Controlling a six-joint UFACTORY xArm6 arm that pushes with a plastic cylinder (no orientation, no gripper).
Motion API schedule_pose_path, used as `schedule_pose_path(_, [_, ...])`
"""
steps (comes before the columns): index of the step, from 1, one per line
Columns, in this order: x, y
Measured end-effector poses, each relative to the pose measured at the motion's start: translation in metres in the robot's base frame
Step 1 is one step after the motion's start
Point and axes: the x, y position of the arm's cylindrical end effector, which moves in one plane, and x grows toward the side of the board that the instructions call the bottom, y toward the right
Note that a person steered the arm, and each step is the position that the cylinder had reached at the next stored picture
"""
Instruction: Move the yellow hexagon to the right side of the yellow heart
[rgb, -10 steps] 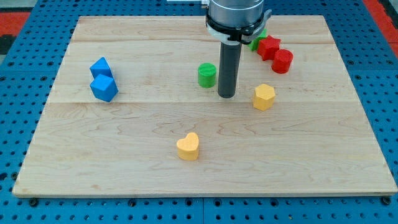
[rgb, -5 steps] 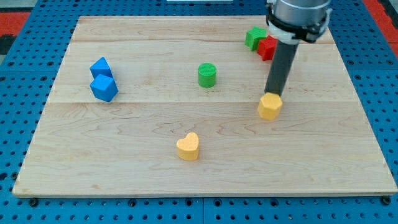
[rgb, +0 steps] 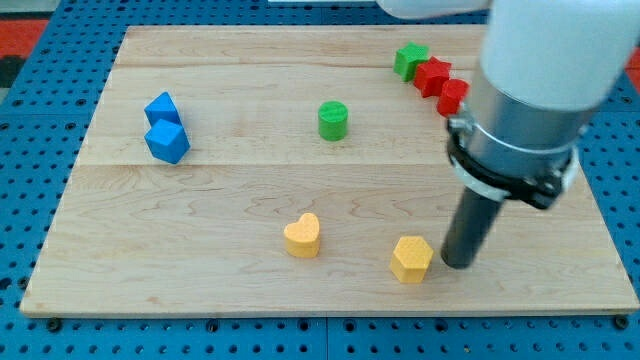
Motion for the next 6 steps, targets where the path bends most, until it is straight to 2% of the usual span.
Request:
schedule_pose_path(1, [0.014,-0.015])
schedule_pose_path(2, [0.003,-0.075])
schedule_pose_path(3, [-0.005,-0.104])
schedule_pose_path(6, [-0.051,-0.072])
